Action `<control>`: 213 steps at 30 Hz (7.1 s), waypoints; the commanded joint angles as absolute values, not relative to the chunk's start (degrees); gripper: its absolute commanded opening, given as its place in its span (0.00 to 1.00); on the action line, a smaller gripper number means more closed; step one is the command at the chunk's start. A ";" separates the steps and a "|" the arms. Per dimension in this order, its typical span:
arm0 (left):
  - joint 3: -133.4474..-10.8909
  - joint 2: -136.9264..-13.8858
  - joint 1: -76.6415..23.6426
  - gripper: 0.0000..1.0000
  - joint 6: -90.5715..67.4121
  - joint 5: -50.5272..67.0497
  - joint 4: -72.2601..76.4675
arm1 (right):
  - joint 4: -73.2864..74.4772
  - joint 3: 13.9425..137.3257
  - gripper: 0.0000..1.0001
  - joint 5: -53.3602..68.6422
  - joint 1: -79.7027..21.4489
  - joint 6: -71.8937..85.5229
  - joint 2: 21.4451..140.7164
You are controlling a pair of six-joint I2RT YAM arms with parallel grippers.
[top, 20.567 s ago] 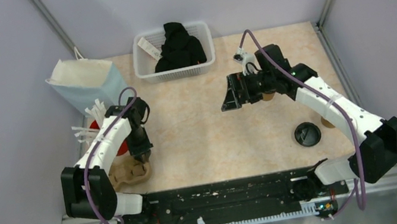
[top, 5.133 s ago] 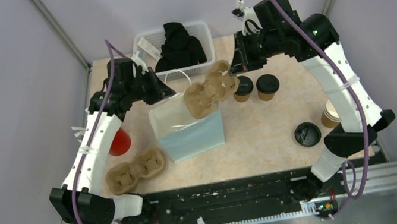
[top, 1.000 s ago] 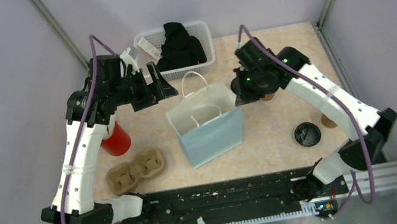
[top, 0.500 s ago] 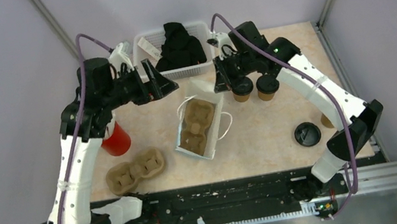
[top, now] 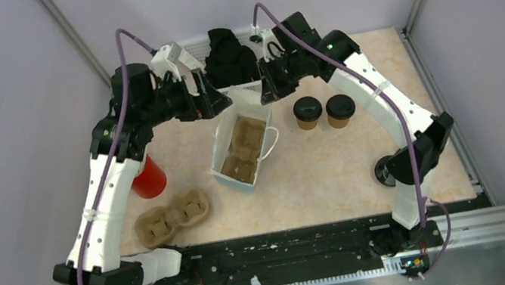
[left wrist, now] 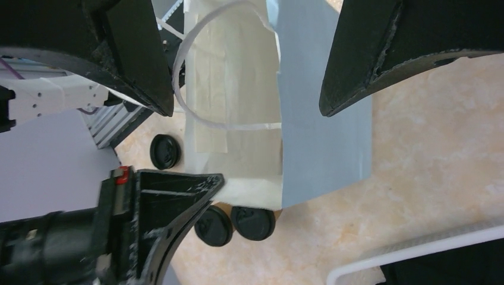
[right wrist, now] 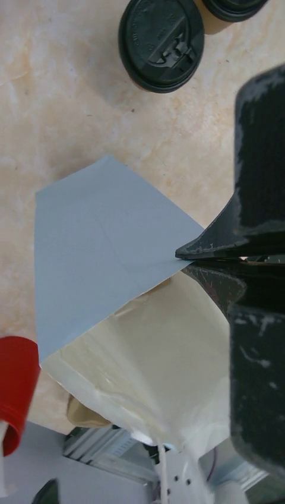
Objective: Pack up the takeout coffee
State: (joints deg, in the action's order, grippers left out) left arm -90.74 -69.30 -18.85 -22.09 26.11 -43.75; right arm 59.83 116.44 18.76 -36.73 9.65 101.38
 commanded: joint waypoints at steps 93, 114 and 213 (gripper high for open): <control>-83.32 -60.70 -18.28 0.00 -38.50 15.76 -36.85 | 18.08 85.71 0.00 21.89 -39.80 56.56 78.62; -69.76 -54.97 -18.28 0.00 -44.60 24.38 -31.39 | 28.22 80.24 0.00 27.96 -38.29 45.59 71.62; -96.76 -73.15 -18.27 0.98 -29.23 9.36 -69.88 | 63.19 114.32 0.98 -4.47 -25.14 2.93 118.40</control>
State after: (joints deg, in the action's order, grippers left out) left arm -94.61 -72.75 -18.41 -31.00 9.19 -70.65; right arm 63.53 111.55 -2.72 -24.67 3.57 117.91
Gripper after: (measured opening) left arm 0.982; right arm 0.985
